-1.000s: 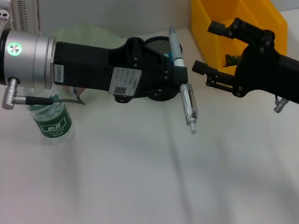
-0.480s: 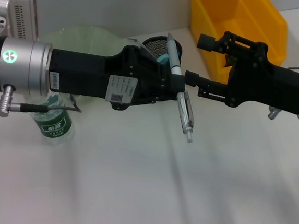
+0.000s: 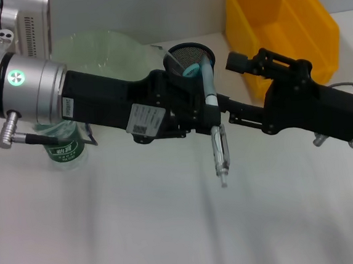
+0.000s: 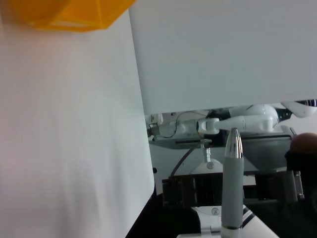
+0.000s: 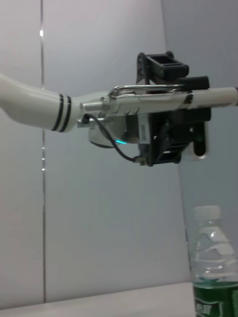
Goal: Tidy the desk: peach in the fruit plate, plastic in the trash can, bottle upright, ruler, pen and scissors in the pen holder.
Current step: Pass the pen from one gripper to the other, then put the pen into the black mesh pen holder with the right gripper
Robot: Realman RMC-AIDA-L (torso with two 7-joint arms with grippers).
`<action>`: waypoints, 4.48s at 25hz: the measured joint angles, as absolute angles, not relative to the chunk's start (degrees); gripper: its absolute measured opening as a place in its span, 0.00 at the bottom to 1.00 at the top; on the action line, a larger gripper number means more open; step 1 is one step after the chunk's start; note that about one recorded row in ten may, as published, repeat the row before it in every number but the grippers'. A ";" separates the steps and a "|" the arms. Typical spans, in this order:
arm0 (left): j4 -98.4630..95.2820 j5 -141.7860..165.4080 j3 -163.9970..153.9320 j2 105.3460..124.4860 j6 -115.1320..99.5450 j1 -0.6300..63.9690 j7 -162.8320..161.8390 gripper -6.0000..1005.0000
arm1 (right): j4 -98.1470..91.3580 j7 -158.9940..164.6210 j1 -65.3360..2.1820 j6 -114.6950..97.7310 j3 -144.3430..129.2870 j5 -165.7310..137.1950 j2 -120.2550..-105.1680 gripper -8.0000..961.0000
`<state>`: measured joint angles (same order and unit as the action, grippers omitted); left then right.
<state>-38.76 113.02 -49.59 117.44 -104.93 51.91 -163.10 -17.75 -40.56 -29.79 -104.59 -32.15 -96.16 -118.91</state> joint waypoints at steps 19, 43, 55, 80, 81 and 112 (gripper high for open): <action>-38.41 113.03 -50.82 116.85 -106.48 51.75 -162.81 0.14 | -16.13 -44.91 -30.06 -106.53 -34.79 -96.51 -118.91 0.70; -37.88 113.03 -52.47 116.63 -106.80 51.92 -162.84 0.14 | -14.72 -46.24 -31.41 -106.52 -36.67 -96.50 -118.84 0.65; -37.88 113.02 -52.47 116.63 -106.79 52.06 -162.86 0.14 | -14.68 -46.25 -31.64 -105.99 -36.65 -97.54 -118.75 0.47; -37.88 112.76 -52.80 116.15 -106.96 51.86 -162.80 0.14 | -14.34 -47.77 -31.51 -105.69 -36.65 -98.78 -118.73 0.22; -37.89 112.72 -52.82 116.17 -106.96 51.85 -162.78 0.14 | -14.41 -47.77 -31.49 -105.69 -36.64 -98.81 -118.73 0.22; -37.80 112.87 -52.81 115.75 -106.32 51.05 -162.01 0.36 | -14.32 -49.13 -31.55 -105.39 -36.38 -99.65 -118.67 0.15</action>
<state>-37.80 112.87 -52.81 115.75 -106.32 51.05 -162.01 -14.32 -49.13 -31.55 -105.39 -36.38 -99.65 -118.67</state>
